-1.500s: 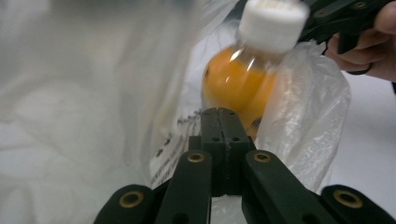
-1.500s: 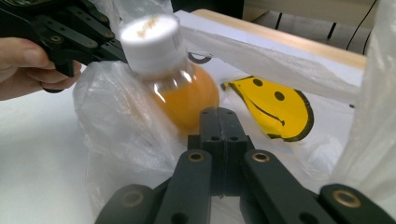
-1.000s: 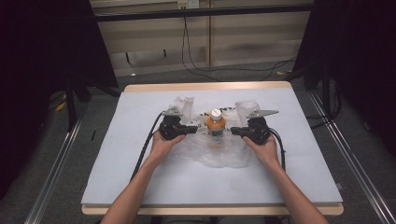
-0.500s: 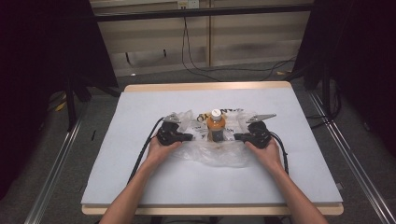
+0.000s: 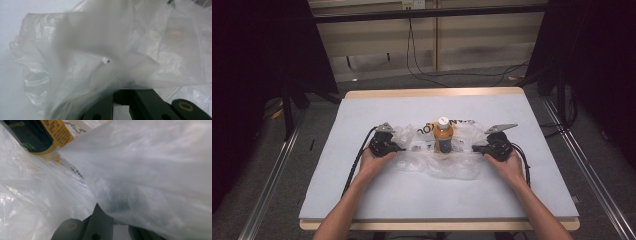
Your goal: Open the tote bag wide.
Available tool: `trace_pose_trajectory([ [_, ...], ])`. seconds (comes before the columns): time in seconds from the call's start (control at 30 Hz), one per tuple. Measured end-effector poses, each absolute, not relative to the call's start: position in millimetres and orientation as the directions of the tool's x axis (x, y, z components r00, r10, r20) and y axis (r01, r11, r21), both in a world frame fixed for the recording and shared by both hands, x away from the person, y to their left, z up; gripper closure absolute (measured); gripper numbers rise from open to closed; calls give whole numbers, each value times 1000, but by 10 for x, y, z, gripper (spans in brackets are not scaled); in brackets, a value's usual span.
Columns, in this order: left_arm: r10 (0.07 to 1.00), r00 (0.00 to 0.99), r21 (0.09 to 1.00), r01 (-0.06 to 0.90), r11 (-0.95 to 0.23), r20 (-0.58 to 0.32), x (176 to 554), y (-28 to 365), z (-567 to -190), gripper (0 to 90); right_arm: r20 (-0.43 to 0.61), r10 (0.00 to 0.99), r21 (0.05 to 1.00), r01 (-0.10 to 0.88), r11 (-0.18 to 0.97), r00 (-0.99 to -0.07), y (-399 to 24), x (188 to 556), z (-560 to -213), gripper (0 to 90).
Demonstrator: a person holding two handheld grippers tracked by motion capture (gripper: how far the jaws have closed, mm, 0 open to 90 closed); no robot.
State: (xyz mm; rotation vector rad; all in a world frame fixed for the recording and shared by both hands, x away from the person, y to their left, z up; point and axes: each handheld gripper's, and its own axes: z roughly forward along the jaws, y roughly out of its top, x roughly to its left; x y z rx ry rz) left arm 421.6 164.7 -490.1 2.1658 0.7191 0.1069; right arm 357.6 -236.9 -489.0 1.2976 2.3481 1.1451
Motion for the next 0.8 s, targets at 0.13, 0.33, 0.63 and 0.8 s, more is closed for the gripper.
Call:
trace_pose_trajectory([
  [0.13, 534, 829, 735, 465, -494, -165, 4214, 1721, -4892, 900, 154, 805, 721, 622, 305, -573, -2421, 3550, -4888, 900],
  [0.33, 554, 810, 743, 489, -458, -192, 4200, 1847, -4904, 900, 128, 816, 721, 618, 314, -564, -2433, 3529, -4879, 900],
  [0.63, 505, 846, 783, 427, -453, -169, 4023, 1783, -4745, 900, 167, 788, 766, 582, 275, -592, -2384, 3454, -4781, 900],
  [0.8, 461, 872, 817, 383, -431, -166, 3850, 1798, -4585, 900, 195, 757, 807, 541, 238, -623, -2328, 3376, -4644, 900],
])
